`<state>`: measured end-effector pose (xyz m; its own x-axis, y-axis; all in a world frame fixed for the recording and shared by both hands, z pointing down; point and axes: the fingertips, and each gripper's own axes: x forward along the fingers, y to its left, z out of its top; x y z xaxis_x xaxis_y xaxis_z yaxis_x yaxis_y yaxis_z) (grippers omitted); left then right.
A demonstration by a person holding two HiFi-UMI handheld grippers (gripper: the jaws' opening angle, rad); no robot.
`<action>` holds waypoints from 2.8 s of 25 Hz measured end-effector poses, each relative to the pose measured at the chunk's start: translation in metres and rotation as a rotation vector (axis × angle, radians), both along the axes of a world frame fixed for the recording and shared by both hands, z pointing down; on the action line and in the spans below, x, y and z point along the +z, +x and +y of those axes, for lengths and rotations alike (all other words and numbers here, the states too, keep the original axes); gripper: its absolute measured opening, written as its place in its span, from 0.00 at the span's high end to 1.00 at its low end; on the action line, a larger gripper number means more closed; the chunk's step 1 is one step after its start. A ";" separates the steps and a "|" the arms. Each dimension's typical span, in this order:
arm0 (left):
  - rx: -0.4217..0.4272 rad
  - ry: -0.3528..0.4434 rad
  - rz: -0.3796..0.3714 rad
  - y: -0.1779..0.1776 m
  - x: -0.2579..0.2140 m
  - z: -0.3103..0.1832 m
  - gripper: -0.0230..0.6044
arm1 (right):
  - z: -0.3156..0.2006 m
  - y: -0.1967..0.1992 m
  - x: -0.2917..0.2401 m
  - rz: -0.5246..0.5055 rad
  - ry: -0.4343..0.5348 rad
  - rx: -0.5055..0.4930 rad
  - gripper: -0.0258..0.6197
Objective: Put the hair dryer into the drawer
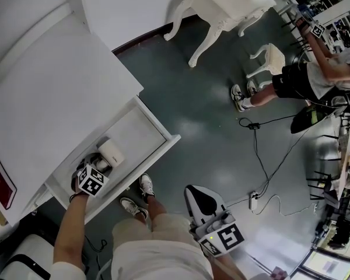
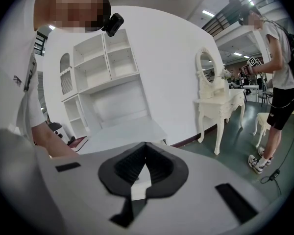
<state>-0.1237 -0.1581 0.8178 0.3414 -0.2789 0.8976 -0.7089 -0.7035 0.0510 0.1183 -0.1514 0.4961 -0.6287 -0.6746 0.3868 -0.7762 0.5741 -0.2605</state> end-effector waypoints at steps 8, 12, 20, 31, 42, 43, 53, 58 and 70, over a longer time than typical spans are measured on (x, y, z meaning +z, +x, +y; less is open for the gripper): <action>0.066 -0.026 0.008 0.008 0.001 0.011 0.31 | 0.004 0.001 -0.002 -0.001 0.005 0.003 0.95; 0.084 -0.030 0.007 0.011 0.003 0.014 0.25 | 0.007 0.000 -0.003 -0.004 0.009 0.002 0.95; 0.020 -0.036 0.009 -0.007 -0.005 0.018 0.14 | 0.011 0.002 -0.013 -0.016 0.039 0.014 0.95; -0.137 0.081 0.103 -0.023 -0.059 0.031 0.14 | 0.040 -0.007 -0.055 -0.038 0.124 -0.011 0.95; -0.445 0.320 0.295 -0.058 -0.167 0.088 0.16 | 0.098 -0.056 -0.088 -0.070 0.198 -0.147 0.95; -0.468 0.341 0.290 -0.065 -0.174 0.094 0.20 | 0.103 -0.063 -0.090 -0.073 0.201 -0.161 0.95; -0.668 0.532 0.266 -0.123 -0.264 0.153 0.80 | 0.136 -0.134 -0.124 -0.147 0.254 -0.354 0.95; -0.759 0.692 0.257 -0.149 -0.326 0.174 0.93 | 0.131 -0.159 -0.143 -0.146 0.305 -0.438 0.95; -0.879 0.985 0.187 -0.175 -0.455 0.218 0.94 | 0.076 -0.163 -0.188 -0.190 0.406 -0.481 0.95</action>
